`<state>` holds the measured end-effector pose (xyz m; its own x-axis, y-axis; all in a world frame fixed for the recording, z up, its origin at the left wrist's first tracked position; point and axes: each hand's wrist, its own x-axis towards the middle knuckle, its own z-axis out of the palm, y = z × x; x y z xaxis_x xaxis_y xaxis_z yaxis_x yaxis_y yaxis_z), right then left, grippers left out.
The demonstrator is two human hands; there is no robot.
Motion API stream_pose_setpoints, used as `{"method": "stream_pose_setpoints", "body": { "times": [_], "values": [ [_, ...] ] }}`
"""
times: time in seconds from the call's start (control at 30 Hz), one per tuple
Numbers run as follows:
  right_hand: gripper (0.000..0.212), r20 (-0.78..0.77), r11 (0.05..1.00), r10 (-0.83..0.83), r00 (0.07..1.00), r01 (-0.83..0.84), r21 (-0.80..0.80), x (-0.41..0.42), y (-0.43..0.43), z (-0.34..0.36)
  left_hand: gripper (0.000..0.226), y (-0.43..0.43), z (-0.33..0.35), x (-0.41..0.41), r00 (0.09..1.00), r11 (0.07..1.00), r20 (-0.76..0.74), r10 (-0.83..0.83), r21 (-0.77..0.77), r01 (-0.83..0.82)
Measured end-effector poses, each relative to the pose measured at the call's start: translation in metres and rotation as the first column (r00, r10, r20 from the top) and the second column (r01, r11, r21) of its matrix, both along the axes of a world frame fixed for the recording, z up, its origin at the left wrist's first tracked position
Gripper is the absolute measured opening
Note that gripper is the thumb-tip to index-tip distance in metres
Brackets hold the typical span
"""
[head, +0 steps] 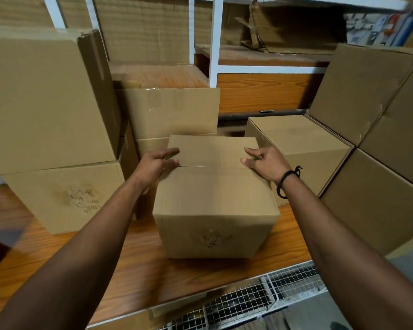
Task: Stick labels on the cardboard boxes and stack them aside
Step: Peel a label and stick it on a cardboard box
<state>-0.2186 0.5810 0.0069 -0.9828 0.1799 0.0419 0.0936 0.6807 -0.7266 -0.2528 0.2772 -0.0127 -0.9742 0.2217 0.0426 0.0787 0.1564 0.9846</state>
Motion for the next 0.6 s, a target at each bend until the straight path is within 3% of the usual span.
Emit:
{"method": "stream_pose_setpoints", "body": {
  "times": [0.2,0.3,0.47,0.53,0.6],
  "values": [
    [0.047,0.02,0.998,-0.034,0.999,0.035,-0.055,-0.008,-0.001,-0.021,0.031,-0.009,-0.021,-0.007,0.999,0.999,0.036,-0.007,0.042,0.006],
    [0.049,0.033,0.997,-0.032,0.999,0.035,-0.068,-0.007,-0.002,-0.019,0.045,-0.017,-0.03,-0.001,0.997,0.995,0.016,-0.079,0.062,0.078],
    [0.053,-0.041,0.932,0.017,0.999,-0.001,0.363,0.021,-0.016,0.001,0.079,-0.031,-0.042,0.024,0.975,0.985,-0.149,-0.162,0.035,0.169],
    [0.061,-0.002,0.891,0.184,0.983,-0.166,0.422,0.041,-0.03,0.002,0.085,-0.033,-0.047,0.035,0.954,0.981,-0.23,-0.193,-0.05,0.187],
    [0.076,0.113,0.768,0.323,0.939,-0.33,0.548,0.057,-0.045,-0.005,0.077,-0.033,-0.049,0.039,0.944,0.971,-0.23,-0.237,-0.076,0.225]
  ]
}}
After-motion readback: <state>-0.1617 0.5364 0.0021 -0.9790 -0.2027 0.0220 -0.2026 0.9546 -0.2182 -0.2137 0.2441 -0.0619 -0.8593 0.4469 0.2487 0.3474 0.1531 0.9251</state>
